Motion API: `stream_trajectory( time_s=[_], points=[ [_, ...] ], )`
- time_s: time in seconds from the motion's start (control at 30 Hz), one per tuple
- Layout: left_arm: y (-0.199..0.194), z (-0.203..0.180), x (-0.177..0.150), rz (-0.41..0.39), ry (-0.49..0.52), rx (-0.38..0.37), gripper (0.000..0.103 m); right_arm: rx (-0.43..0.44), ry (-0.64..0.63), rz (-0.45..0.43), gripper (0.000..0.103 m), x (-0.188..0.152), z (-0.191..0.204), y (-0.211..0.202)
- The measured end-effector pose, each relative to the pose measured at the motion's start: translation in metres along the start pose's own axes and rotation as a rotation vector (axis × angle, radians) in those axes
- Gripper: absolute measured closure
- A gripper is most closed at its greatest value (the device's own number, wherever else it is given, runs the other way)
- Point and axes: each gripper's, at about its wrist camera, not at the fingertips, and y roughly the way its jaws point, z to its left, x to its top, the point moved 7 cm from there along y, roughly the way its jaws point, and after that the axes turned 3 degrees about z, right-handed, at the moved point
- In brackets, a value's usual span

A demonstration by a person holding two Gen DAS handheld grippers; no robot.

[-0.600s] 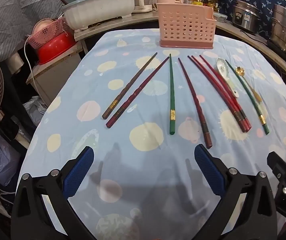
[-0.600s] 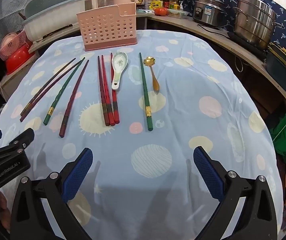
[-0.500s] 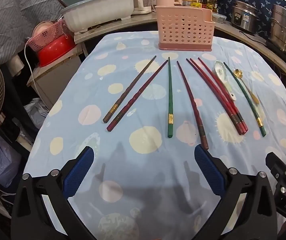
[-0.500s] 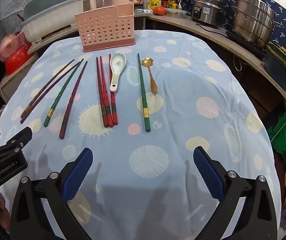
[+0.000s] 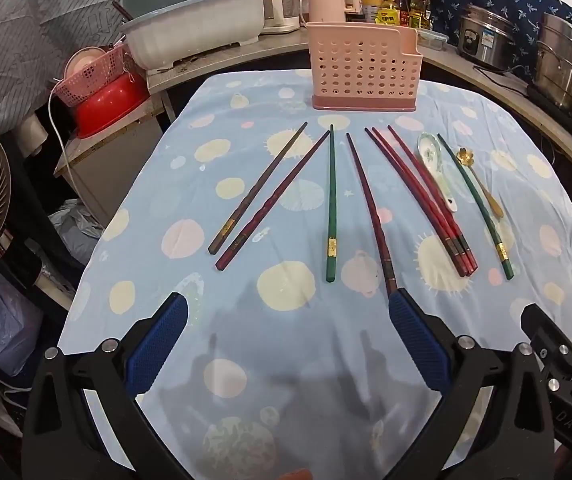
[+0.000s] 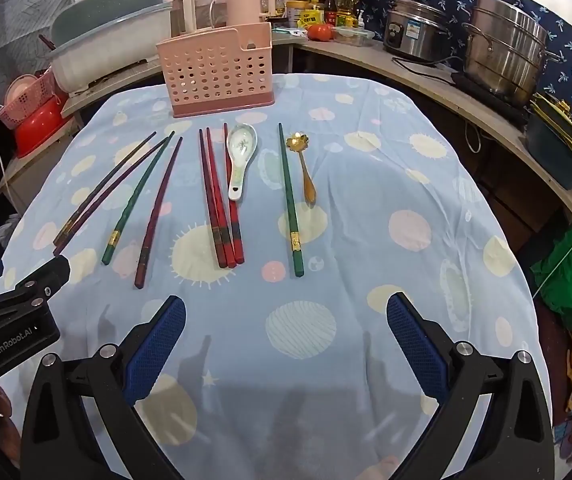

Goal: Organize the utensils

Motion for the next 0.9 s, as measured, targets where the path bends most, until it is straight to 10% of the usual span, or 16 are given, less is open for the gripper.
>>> stream_trajectory(
  time_s=[0.9],
  points=[
    [-0.015,0.005,0.01,-0.026,-0.007,0.012,0.007,0.01,0.008,-0.027,0.006,0.009,0.001,-0.015]
  ],
)
